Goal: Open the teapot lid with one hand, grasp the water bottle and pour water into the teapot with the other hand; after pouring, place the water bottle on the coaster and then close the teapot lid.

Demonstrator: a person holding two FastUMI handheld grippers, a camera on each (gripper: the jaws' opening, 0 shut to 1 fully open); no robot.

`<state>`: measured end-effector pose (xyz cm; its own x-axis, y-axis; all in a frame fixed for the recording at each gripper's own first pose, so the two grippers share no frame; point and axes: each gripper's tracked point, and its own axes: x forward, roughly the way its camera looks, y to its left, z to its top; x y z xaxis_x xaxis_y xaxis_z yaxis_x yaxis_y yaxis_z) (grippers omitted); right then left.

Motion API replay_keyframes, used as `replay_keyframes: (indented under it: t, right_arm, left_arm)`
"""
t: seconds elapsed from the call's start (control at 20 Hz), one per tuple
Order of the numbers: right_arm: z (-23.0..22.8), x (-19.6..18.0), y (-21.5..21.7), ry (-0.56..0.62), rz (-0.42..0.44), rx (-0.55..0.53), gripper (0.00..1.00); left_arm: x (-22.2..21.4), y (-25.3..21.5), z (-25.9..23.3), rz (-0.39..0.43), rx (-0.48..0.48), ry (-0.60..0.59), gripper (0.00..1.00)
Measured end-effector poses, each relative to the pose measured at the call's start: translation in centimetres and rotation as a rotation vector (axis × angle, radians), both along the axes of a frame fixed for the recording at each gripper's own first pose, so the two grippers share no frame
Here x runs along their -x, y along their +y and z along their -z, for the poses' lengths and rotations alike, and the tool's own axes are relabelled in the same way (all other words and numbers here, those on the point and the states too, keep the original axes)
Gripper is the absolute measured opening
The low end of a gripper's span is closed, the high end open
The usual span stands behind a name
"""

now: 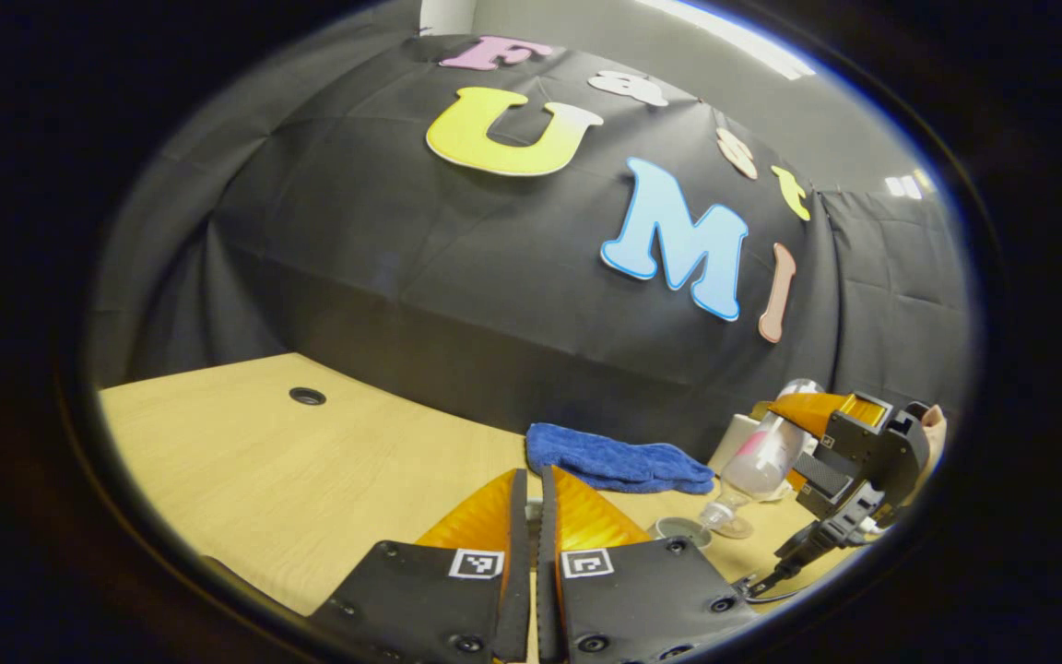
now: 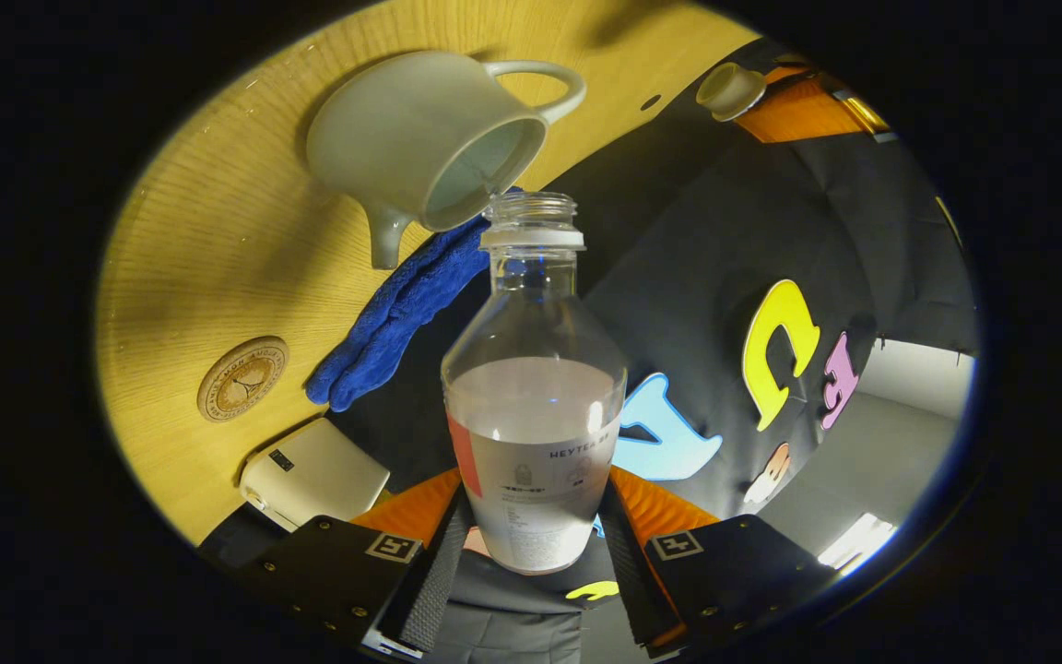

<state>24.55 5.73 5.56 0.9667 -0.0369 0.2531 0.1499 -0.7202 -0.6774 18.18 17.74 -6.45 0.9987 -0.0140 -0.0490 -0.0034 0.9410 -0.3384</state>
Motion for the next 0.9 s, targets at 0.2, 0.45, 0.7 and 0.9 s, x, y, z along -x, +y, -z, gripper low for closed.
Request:
replay_keyframes:
  t: [0.2,0.45,0.7,0.9]
  right_arm:
    - [0.3,-0.3,-0.1,0.013,0.0,-0.043,0.75]
    - [1.8,-0.9,-1.5,0.085,0.029,-0.193,0.75]
    - [3.9,-1.1,-3.5,0.209,0.067,-0.612,0.75]
    - [5.5,-1.0,-4.4,0.284,0.083,-0.879,0.76]
  left_arm:
    - [0.1,0.0,-0.1,0.001,0.007,-0.005,0.1]
    - [0.1,0.4,-0.4,-0.005,0.006,-0.012,0.09]
    - [0.0,0.2,0.1,-0.005,0.006,-0.003,0.08]
    - [0.0,0.3,0.1,-0.005,0.009,0.0,0.1]
